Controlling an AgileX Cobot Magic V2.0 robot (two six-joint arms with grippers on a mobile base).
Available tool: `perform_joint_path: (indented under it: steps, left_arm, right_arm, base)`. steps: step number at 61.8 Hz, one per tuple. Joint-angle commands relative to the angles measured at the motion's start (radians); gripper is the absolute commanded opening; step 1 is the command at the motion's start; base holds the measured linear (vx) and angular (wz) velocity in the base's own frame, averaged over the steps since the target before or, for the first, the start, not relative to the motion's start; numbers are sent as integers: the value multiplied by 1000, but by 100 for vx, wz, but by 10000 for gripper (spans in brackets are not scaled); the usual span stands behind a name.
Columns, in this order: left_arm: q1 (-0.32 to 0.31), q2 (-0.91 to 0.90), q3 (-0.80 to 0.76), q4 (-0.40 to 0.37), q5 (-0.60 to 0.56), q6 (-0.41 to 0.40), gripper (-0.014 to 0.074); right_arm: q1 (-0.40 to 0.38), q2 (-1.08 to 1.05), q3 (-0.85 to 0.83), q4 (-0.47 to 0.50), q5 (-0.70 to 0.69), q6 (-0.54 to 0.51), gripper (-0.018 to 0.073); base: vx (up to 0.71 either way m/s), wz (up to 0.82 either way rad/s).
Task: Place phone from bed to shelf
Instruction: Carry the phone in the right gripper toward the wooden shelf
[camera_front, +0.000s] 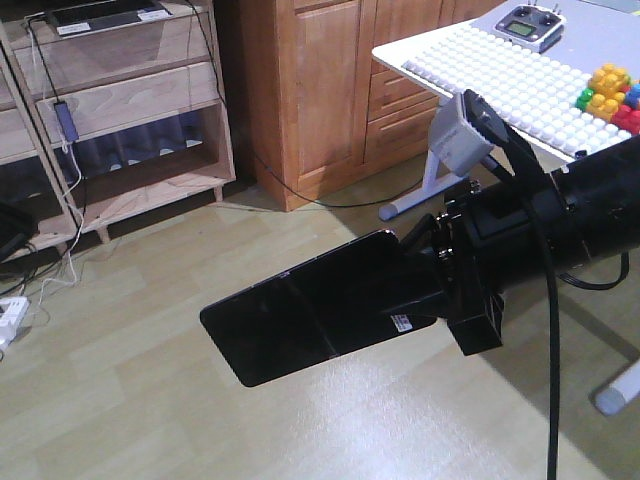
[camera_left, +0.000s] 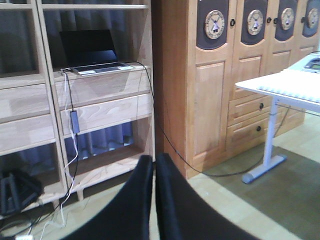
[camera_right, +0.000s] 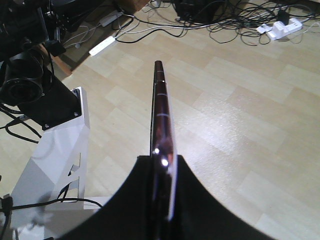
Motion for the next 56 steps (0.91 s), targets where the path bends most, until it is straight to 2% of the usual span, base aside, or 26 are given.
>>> perform_joint_path:
  steps: [1, 56]
  left_arm:
    - [-5, -7, -25, -10, -72, -9, 1]
    - [-5, -7, -25, -10, -72, -9, 1]
  right_arm:
    - [-3, -33, -23, 76, 63, -3, -2]
    - [-3, -33, -23, 76, 62, -3, -2]
  base:
    - [48, 3]
    - [48, 10]
